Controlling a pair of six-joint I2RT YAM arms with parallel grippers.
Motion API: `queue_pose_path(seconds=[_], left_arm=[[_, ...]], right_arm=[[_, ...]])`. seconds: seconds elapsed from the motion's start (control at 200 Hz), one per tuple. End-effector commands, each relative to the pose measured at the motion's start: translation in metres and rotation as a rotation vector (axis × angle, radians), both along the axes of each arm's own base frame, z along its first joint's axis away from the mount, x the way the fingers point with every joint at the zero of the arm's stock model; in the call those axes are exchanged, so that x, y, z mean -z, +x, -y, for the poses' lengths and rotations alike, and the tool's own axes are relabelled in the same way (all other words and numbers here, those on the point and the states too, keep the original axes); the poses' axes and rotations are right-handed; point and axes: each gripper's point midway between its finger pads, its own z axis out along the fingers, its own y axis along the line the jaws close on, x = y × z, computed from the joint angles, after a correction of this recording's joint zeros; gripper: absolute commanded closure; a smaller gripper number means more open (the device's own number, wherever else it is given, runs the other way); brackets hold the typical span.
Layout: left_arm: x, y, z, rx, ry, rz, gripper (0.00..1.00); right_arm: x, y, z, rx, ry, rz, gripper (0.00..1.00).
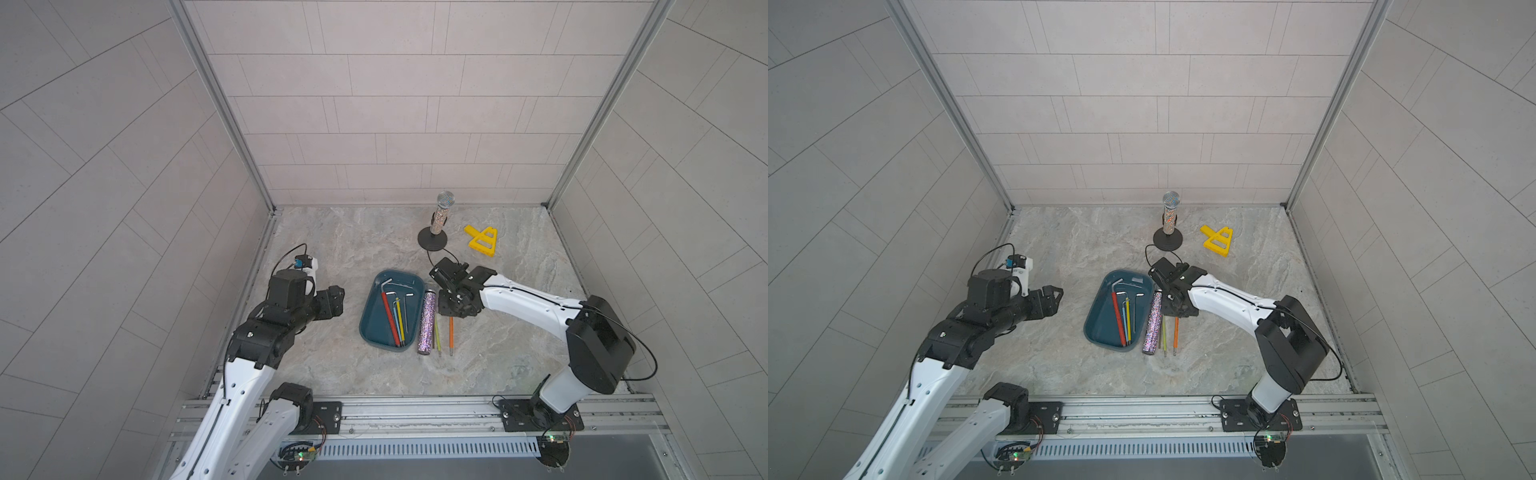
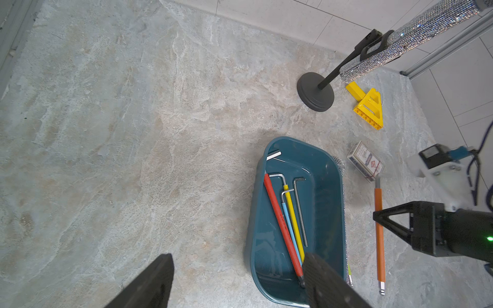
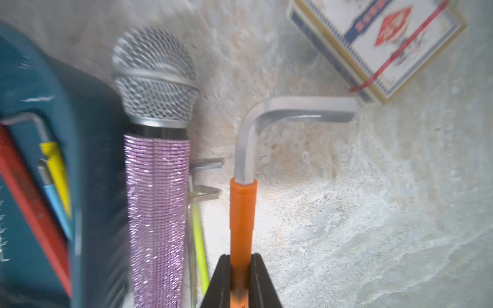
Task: Put the hex key on the desktop into the storage box
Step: Place the Allen key in the storage box.
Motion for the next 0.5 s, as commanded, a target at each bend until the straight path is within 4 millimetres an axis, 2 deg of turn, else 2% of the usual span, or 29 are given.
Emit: queue_pose_path(seconds=[0.0, 0.135, 0.22, 0.415, 0.495], left_arm=[[0.0, 0.001, -0.001, 0.003, 0.003, 0.015, 0.16], [-0.001, 0.001, -0.001, 0.003, 0.004, 0.017, 0.17], [-0.001, 0.001, -0.001, 0.002, 0.004, 0.017, 0.16], [-0.001, 0.001, -0.001, 0.001, 0.005, 0.016, 0.16], [-0.001, 0.001, -0.001, 0.001, 0.005, 0.019, 0.16]], right_arm=[[-0.034, 0.009, -0.012, -0.057, -0.007, 0.103, 1.0], [-0.06, 0.018, -0.044, -0.129, 0.076, 0.167, 1.0], [-0.07, 0.022, -0.065, -0.17, 0.126, 0.18, 1.0], [-0.077, 0.03, -0.11, -0.245, 0.204, 0.179, 1.0], [-0.073, 0.034, -0.125, -0.265, 0.21, 0.171, 1.0]])
